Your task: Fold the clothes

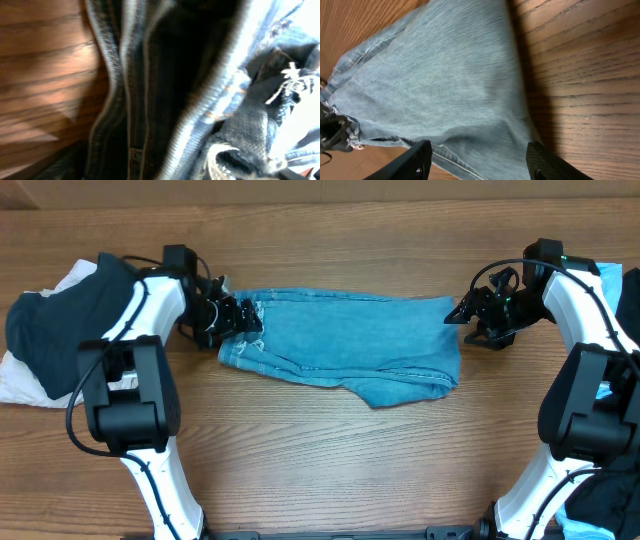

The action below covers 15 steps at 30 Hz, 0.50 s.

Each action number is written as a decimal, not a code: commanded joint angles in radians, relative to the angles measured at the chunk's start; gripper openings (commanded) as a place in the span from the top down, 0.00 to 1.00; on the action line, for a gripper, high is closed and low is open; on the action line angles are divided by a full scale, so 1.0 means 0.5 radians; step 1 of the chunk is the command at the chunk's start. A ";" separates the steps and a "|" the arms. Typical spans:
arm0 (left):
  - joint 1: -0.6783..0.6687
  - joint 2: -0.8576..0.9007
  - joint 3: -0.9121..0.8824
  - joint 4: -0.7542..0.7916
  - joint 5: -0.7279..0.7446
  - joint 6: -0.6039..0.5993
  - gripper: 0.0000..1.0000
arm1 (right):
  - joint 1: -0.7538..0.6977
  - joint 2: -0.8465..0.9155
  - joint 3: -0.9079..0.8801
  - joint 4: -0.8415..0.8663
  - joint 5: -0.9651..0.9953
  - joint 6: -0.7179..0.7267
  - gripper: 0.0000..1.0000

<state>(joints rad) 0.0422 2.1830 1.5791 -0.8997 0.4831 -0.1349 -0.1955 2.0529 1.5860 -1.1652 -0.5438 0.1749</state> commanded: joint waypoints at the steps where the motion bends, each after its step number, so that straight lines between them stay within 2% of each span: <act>1: -0.091 0.294 -0.105 0.019 -0.093 -0.040 0.82 | 0.008 -0.072 0.051 -0.011 -0.017 -0.024 0.36; 2: -0.089 0.293 -0.104 0.021 -0.091 -0.040 0.93 | 0.008 -0.072 0.051 -0.018 -0.017 -0.023 0.36; 3: -0.081 0.283 -0.098 0.013 -0.089 -0.039 0.96 | 0.008 -0.072 0.051 -0.024 -0.017 -0.024 0.36; 7: 0.001 0.178 0.027 -0.240 -0.191 0.069 0.96 | 0.008 -0.072 0.051 -0.036 -0.017 -0.024 0.37; 13: 0.198 -0.256 0.500 -0.836 -0.838 0.066 0.96 | 0.008 -0.072 0.051 -0.083 -0.017 -0.031 0.37; 15: 0.220 -0.392 0.652 -0.933 -0.995 0.066 0.96 | 0.008 -0.072 0.051 -0.094 -0.018 -0.031 0.37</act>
<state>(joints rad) 0.1139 2.1662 1.7512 -1.3136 0.2306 -0.1207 -0.1955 2.0529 1.5860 -1.2072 -0.5434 0.1711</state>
